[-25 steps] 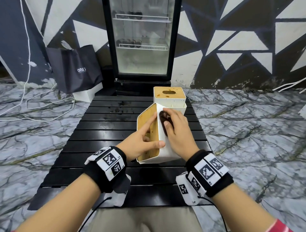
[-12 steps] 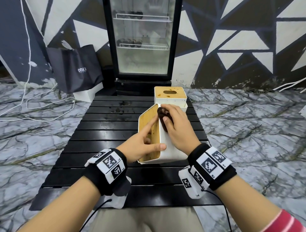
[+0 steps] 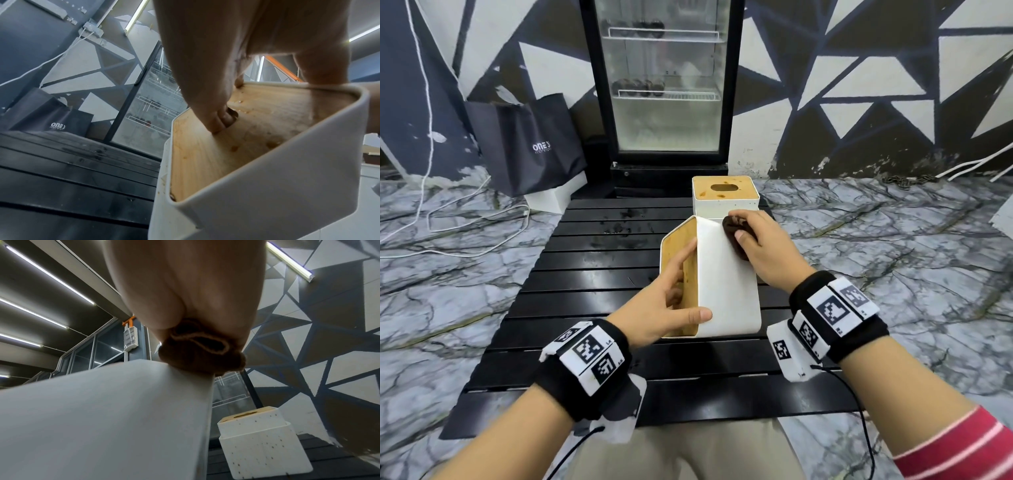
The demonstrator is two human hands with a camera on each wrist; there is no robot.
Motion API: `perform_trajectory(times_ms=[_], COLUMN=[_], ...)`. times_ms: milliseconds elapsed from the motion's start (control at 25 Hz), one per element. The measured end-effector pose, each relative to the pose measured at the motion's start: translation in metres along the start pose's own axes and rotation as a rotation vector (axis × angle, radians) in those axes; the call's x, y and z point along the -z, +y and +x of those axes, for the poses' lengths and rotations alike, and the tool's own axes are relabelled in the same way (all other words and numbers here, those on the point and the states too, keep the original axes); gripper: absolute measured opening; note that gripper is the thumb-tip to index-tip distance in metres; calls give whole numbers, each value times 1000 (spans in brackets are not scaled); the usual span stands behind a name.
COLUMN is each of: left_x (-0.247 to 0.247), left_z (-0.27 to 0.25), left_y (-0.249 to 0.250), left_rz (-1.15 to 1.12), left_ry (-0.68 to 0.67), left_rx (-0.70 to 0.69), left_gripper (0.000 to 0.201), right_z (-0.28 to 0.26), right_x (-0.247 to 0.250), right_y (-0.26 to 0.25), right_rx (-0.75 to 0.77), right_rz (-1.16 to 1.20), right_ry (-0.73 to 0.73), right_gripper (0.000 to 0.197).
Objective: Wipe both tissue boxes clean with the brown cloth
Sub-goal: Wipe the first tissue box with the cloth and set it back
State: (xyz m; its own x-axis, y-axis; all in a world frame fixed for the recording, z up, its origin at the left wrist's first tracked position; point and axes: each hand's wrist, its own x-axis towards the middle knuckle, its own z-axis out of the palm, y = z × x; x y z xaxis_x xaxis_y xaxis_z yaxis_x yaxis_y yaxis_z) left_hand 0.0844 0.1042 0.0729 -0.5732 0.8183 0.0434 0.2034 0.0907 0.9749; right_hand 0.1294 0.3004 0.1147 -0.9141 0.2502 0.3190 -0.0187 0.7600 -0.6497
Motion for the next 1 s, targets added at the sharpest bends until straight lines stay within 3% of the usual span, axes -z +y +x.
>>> perform_trajectory(times_ms=[160,360,560,840,1000], left_x=[-2,-5,-4,-12,-13], left_z=[-8,-3,0,-7,-2], left_y=[0,14,22,6,-5], left_rz=[20,53,108,139,135], left_ry=[23,274,317,266,317], left_rx=[-30,0,7,-27,-2], left_gripper=[91,58,57,64,71], right_z=[-18,-41,-55,-63,-69], right_x=[7,9,8,-2,-16], right_y=[1,0,-4,9,16], right_rx=[32,60,102,29,-18], right_rz=[23,54,65,132,127], right_ry=[-4,26,50,56,75], right_gripper=[35,35,36,36,37])
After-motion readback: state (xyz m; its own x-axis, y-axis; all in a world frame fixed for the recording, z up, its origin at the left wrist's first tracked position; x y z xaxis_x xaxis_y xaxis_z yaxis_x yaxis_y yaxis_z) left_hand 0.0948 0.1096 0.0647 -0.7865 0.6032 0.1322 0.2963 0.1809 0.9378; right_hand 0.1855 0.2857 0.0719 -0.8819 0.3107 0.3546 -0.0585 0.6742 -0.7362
